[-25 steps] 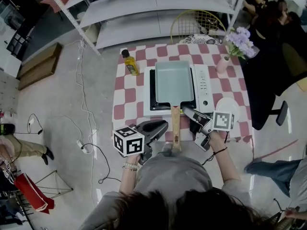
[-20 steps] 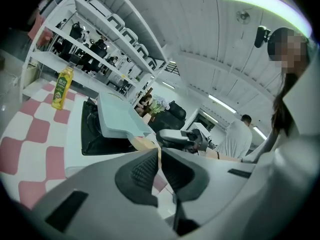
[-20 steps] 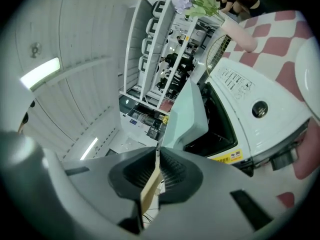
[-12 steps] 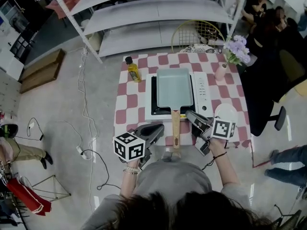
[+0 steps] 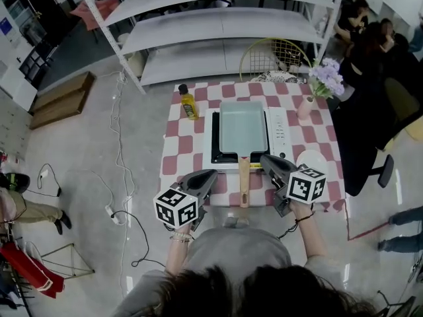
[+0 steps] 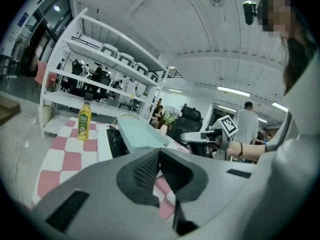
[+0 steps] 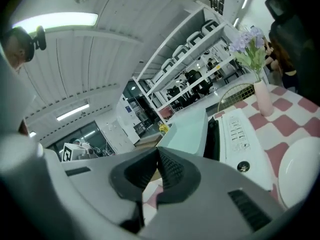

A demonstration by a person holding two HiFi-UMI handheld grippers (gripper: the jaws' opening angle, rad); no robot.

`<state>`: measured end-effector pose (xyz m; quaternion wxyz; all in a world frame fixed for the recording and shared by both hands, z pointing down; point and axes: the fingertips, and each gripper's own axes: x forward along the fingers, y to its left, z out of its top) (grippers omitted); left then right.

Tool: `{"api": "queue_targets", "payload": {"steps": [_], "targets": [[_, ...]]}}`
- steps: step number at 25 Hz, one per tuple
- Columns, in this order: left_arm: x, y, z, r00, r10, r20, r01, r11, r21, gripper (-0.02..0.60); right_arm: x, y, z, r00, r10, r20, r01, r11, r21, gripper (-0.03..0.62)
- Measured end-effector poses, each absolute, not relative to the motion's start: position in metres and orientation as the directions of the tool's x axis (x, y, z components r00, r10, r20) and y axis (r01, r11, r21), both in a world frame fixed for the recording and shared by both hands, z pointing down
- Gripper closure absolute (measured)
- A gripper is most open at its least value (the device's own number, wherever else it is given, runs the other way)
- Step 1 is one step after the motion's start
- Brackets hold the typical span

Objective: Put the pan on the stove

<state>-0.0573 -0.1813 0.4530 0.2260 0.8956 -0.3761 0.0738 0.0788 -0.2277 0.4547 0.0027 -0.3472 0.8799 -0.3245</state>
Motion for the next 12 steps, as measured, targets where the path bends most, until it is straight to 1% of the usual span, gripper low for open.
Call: {"api": "queue_targets", "payload": {"steps": [6,12], "targets": [[-0.074,-0.186,0.447,0.657,-0.705,0.269,-0.751,-0.582,0.310,0.555,0.079,-0.229,0.453,-0.740,-0.637,0.217,-0.646,0.581,-0.496,0.571],[-0.082,-0.192,0.434,0.628,-0.747,0.219,-0.775,-0.574,0.265,0.555,0.085,-0.233,0.446,-0.705,-0.685,0.184,-0.683,0.588,-0.433,0.571]]}}
